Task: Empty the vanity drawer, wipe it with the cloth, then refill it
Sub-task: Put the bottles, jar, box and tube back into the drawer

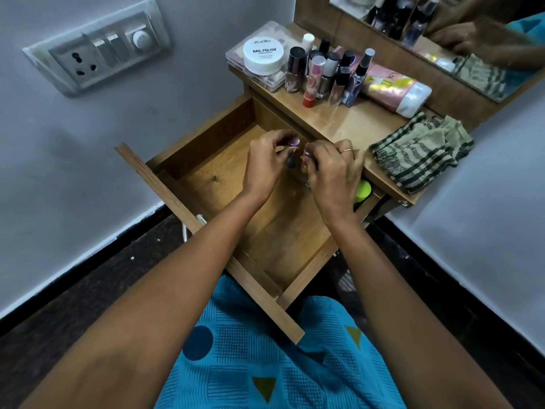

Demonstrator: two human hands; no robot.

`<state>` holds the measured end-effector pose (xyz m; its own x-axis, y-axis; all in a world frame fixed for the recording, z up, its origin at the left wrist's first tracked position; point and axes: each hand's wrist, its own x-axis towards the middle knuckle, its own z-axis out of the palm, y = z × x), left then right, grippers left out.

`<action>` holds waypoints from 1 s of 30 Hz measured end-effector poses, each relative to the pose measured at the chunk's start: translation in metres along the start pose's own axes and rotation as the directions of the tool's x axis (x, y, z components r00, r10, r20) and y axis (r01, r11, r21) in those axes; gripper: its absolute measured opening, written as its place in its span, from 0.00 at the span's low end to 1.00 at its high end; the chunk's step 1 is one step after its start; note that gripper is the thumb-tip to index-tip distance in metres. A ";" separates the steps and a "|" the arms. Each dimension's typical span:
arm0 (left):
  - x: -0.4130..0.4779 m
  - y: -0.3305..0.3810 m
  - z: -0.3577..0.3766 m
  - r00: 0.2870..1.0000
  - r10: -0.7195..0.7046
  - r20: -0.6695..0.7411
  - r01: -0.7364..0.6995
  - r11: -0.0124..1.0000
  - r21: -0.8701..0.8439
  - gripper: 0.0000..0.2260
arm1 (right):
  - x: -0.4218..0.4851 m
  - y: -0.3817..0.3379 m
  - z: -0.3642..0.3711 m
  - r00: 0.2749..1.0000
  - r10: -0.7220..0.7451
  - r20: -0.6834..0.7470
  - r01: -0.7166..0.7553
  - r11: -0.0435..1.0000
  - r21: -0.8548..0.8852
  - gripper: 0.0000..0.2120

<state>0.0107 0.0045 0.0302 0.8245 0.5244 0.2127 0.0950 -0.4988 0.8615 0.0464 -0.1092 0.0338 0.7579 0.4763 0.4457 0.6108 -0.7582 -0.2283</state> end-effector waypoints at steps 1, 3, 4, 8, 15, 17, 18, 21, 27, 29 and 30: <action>0.000 -0.002 0.002 1.000 0.002 0.014 -0.002 1.000 0.000 0.12 | -0.001 0.001 0.002 1.000 -0.002 0.003 0.002 1.000 -0.023 0.10; 0.000 -0.004 0.006 1.000 0.009 0.029 -0.009 1.000 0.001 0.12 | -0.002 0.001 0.006 1.000 0.013 0.027 -0.012 0.999 -0.033 0.10; 0.001 -0.005 0.007 0.999 0.011 0.032 -0.011 1.000 -0.002 0.12 | -0.002 0.001 0.008 0.999 0.027 0.043 -0.025 0.999 -0.035 0.10; 0.004 -0.007 0.014 0.998 0.014 0.054 -0.013 1.000 -0.017 0.11 | -0.005 0.000 0.014 0.998 0.043 0.040 -0.038 0.991 -0.128 0.07; 0.010 -0.012 0.023 0.996 0.018 0.088 -0.019 1.000 0.004 0.12 | -0.005 -0.005 0.017 0.999 0.043 0.003 -0.038 0.910 -0.413 0.06; 0.011 -0.014 0.025 0.995 0.018 0.099 -0.018 1.000 0.005 0.12 | -0.004 -0.007 0.018 0.999 0.043 0.004 -0.036 0.892 -0.450 0.07; 0.012 -0.015 0.025 0.994 0.020 0.108 -0.021 1.000 0.010 0.12 | -0.003 -0.008 0.017 0.999 0.046 0.002 -0.040 0.886 -0.462 0.06; 0.012 -0.017 0.027 0.992 0.020 0.127 -0.022 1.000 0.018 0.13 | -0.004 -0.011 0.018 0.998 0.051 -0.030 -0.059 0.880 -0.472 0.05; 0.014 -0.016 0.027 0.989 0.021 0.149 -0.023 1.000 0.015 0.13 | -0.012 -0.010 0.020 0.997 0.068 -0.039 -0.078 0.880 -0.468 0.09; 0.013 -0.015 0.026 0.989 0.017 0.148 -0.019 1.000 0.012 0.13 | -0.012 -0.009 0.020 0.996 0.063 -0.061 -0.084 0.885 -0.457 0.10; 0.013 -0.014 0.025 0.989 0.014 0.146 -0.016 1.000 0.012 0.13 | -0.013 -0.009 0.019 0.995 0.062 -0.072 -0.088 0.890 -0.448 0.11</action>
<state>0.0339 0.0011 0.0093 0.8984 0.4108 0.1552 0.0884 -0.5154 0.8524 0.0360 -0.1000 0.0134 0.7761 0.3950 0.4916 0.3743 -0.9159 0.1450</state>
